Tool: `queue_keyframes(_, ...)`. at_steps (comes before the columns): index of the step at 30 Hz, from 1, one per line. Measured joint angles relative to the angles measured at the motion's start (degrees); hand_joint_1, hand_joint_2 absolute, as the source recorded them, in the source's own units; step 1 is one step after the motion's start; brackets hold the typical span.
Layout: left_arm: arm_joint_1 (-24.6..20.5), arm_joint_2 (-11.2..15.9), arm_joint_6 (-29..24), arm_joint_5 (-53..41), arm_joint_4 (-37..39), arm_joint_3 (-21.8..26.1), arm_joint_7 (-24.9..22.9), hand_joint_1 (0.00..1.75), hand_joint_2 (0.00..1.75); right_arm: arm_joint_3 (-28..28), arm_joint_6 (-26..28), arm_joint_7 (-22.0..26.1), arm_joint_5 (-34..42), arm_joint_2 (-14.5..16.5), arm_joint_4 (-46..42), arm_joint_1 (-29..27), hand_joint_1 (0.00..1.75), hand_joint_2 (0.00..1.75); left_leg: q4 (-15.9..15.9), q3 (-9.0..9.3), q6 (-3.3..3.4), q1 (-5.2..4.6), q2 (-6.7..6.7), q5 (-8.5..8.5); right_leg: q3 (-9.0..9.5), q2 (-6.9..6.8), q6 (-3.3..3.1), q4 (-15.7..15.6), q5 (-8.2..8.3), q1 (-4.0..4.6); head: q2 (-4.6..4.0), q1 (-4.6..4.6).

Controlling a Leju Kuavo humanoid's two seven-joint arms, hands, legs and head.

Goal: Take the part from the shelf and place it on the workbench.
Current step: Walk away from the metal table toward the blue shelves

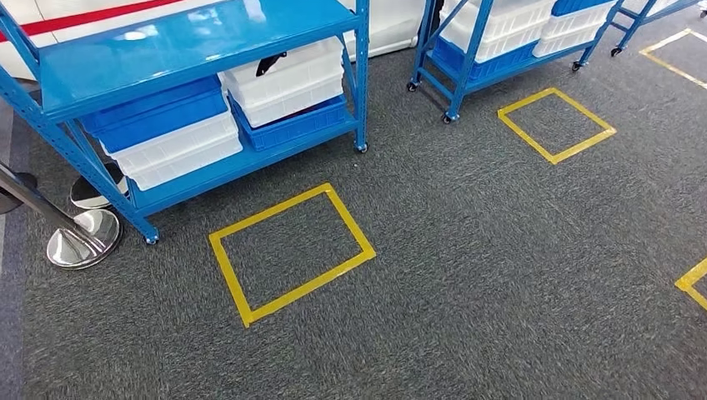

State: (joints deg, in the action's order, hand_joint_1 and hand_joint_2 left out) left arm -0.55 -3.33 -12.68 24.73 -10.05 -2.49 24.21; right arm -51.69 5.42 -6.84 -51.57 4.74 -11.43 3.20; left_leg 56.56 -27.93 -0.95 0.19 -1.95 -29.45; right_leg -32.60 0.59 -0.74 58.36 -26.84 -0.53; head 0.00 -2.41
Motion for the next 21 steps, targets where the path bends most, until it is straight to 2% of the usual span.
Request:
queue_keyframes(1,-0.01,0.03,-0.01,-0.01,0.0,-0.03,0.01,0.0,0.0,-0.05,0.0,0.03,0.0,0.04,0.0,-0.06,0.0,0.0,1.17,-0.35,-0.26,0.01,0.32,-0.65,0.37,-0.15,-0.4,-0.25,-0.15,-0.11,0.0,-0.01)
queue_keyframes(2,-0.03,0.07,-0.01,-0.01,0.0,-0.04,0.01,0.0,0.0,-0.13,-0.01,0.08,-0.01,0.09,0.0,-0.11,0.0,0.0,3.64,-1.46,-0.51,0.05,0.68,-1.84,0.79,-0.34,-0.77,-0.49,-0.34,-0.2,0.0,-0.02)
queue_keyframes(4,-0.02,0.07,-0.02,0.02,0.0,-0.07,0.01,0.0,0.0,-0.32,-0.05,0.21,-0.03,0.12,0.0,-0.21,0.0,0.0,11.64,-5.93,-0.82,0.16,1.27,-4.94,1.54,-0.7,-1.28,-0.64,-0.98,-0.1,0.0,-0.02)
queue_keyframes(5,-0.01,0.07,-0.02,0.04,0.0,-0.07,0.01,0.0,0.0,-0.39,-0.1,0.27,-0.04,0.12,0.0,-0.22,0.0,0.0,15.47,-8.42,-0.91,0.21,1.37,-5.93,1.92,-0.79,-1.35,-0.63,-1.36,-0.02,0.0,-0.02)
queue_keyframes(6,0.08,0.07,-0.02,0.07,0.0,-0.07,0.01,0.0,0.0,-0.43,-0.16,0.32,-0.05,0.12,0.0,-0.23,0.0,0.0,17.62,-10.2,-0.93,0.23,1.43,-5.75,2.42,-0.84,-1.35,-0.63,-1.79,0.05,0.0,-0.02)
queue_keyframes(7,0.18,0.07,-0.03,0.1,0.0,-0.07,0.01,0.0,0.0,-0.44,-0.22,0.35,-0.08,0.12,0.0,-0.23,0.0,0.0,17.73,-11.01,-0.89,0.24,1.47,-4.47,3.01,-0.86,-1.33,-0.63,-2.24,0.1,0.0,-0.02)
queue_keyframes(8,0.29,0.07,-0.04,0.15,0.0,-0.07,0.01,0.0,0.0,-0.44,-0.26,0.37,-0.13,0.12,0.0,-0.24,0.0,0.0,15.35,-10.65,-0.73,0.24,1.51,-1.95,3.76,-0.87,-1.24,-0.64,-2.77,0.14,0.0,-0.02)
queue_keyframes(9,0.39,0.07,-0.05,0.2,0.0,-0.06,0.01,0.0,0.0,-0.44,-0.29,0.37,-0.17,0.13,0.01,-0.27,0.0,0.0,11.39,-9.51,-0.44,0.21,1.62,1.08,4.51,-0.91,-1.13,-0.65,-3.34,0.18,0.0,-0.02)
queue_keyframes(10,0.46,0.11,-0.08,0.28,0.02,-0.06,-0.01,0.0,0.0,-0.45,-0.3,0.38,-0.21,0.18,0.03,-0.32,0.0,0.0,7.67,-8.21,-0.08,0.04,1.83,3.17,5.13,-1.0,-0.93,-0.66,-3.9,0.28,0.0,-0.01)
queue_keyframes(11,0.48,0.13,-0.12,0.36,0.04,-0.05,0.0,0.0,0.0,-0.45,-0.31,0.4,-0.25,0.23,0.05,-0.35,0.0,0.0,4.47,-7.01,0.3,-0.16,2.0,4.49,5.56,-1.05,-0.64,-0.65,-4.42,0.34,0.0,-0.02)
queue_keyframes(12,0.43,0.16,-0.15,0.42,0.07,-0.05,0.02,0.0,0.0,-0.46,-0.31,0.44,-0.3,0.27,0.08,-0.33,0.0,0.0,2.74,-6.31,0.64,-0.42,2.14,4.7,5.82,-1.14,-0.3,-0.78,-4.82,0.31,0.0,0.0)
queue_keyframes(14,0.31,0.19,-0.21,0.53,0.09,-0.05,0.05,0.0,0.0,-0.47,-0.33,0.51,-0.45,0.31,0.08,-0.18,0.0,0.0,1.53,-5.53,1.35,-0.65,1.97,3.8,6.31,-1.23,0.51,-0.5,-4.87,0.2,0.0,0.01)
queue_keyframes(16,0.35,0.19,-0.22,0.58,0.09,-0.05,0.03,0.0,0.0,-0.47,-0.42,0.55,-0.65,0.32,0.07,-0.02,0.0,0.0,0.71,-4.12,2.16,-0.44,1.66,3.21,6.02,-1.17,1.07,1.71,-4.56,0.03,0.0,0.03)
queue_keyframes(17,0.38,0.19,-0.23,0.59,0.09,-0.04,0.02,0.0,0.0,-0.48,-0.51,0.58,-0.73,0.32,0.07,0.03,0.0,0.0,0.44,-3.27,2.49,-0.34,1.57,2.89,4.68,-1.05,1.29,4.19,-4.69,-0.06,0.0,0.03)
queue_keyframes(18,0.37,0.19,-0.28,0.6,0.09,-0.04,0.01,0.0,0.0,-0.48,-0.62,0.6,-0.79,0.33,0.07,0.07,0.0,0.0,0.26,-2.59,2.74,-0.25,1.56,2.51,2.38,-0.9,1.54,7.65,-5.3,-0.17,0.0,0.03)
queue_keyframes(20,0.31,0.18,-0.37,0.62,0.09,-0.03,-0.02,0.0,0.0,-0.49,-0.85,0.63,-0.88,0.33,0.07,0.03,0.0,0.0,0.23,-1.46,2.92,-0.2,1.45,1.45,-3.35,-0.73,2.1,14.69,-7.88,-0.31,0.0,0.03)
queue_keyframes(21,0.33,0.16,-0.4,0.62,0.09,-0.03,-0.04,0.0,0.0,-0.49,-0.93,0.63,-0.91,0.32,0.07,-0.03,0.0,0.0,0.23,-0.72,2.86,-0.17,1.31,0.81,-5.68,-0.72,2.28,16.67,-9.22,-0.37,0.0,0.03)
